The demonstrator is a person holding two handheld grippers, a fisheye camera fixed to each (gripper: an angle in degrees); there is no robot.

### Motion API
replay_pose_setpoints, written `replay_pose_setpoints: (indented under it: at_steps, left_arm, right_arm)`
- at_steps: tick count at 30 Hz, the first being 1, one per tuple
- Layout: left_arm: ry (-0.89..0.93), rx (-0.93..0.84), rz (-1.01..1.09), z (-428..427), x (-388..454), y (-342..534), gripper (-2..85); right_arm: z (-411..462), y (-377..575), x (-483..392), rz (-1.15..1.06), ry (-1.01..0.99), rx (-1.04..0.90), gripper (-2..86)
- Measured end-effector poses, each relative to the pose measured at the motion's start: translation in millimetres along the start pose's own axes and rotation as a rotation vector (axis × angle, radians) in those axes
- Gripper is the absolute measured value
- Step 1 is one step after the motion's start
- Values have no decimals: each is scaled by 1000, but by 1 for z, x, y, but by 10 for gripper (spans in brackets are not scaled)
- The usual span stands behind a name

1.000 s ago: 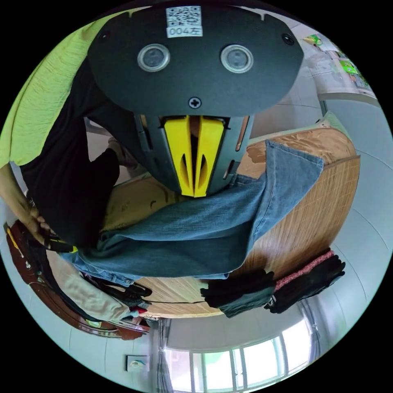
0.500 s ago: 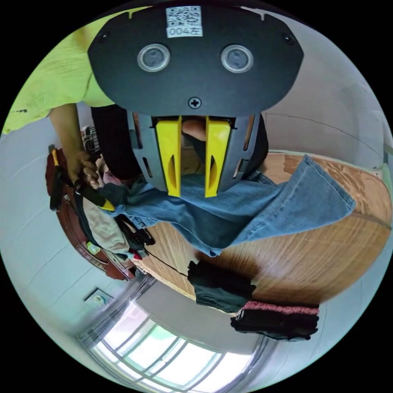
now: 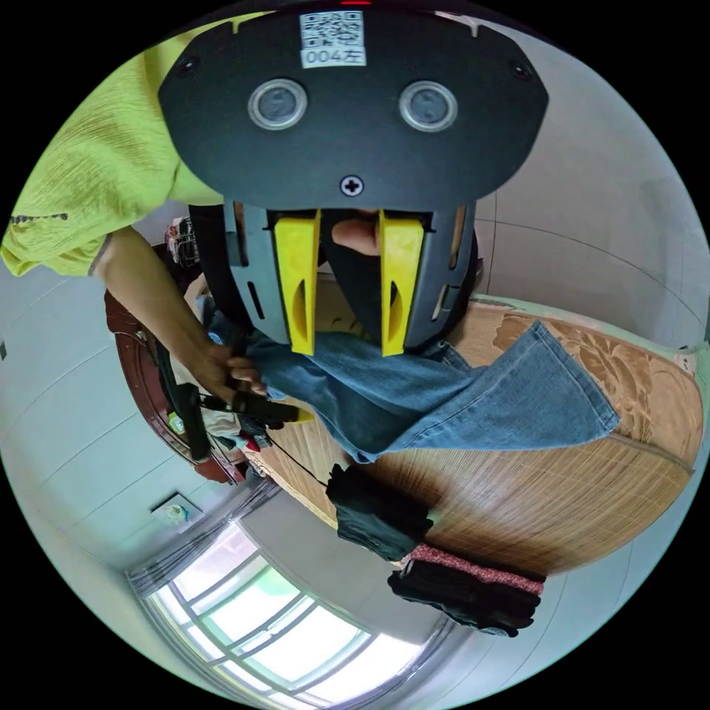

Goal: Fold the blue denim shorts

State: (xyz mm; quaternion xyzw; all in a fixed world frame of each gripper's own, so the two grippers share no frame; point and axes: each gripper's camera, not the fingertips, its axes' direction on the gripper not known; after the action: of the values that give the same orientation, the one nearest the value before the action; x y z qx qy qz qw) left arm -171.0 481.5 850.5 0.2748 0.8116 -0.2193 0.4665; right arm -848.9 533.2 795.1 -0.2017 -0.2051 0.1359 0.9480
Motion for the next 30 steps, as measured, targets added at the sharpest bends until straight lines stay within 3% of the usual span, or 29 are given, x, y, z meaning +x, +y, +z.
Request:
replay_pose_setpoints:
  at_steps: [5,12,18,27,30]
  left_arm:
    - [68,-11,-62,-21,-20,-6,132]
    - [208,-39,-132,-7,-15,-18,165]
    - [375,-33,-219,6,8,-18,202]
    - [385,31,-380,17,-3,-27,96]
    - [261,67,-360,10,9,-36,59]
  right_arm:
    - [40,-4,13,-32,-114,-162,21]
    - [-29,117,-36,-111,-204,185,-1]
    - [-25,211,-51,-158,-167,230,-5]
    - [-39,270,15,-134,-293,309,-4]
    - [-40,299,40,-147,-287,316,6]
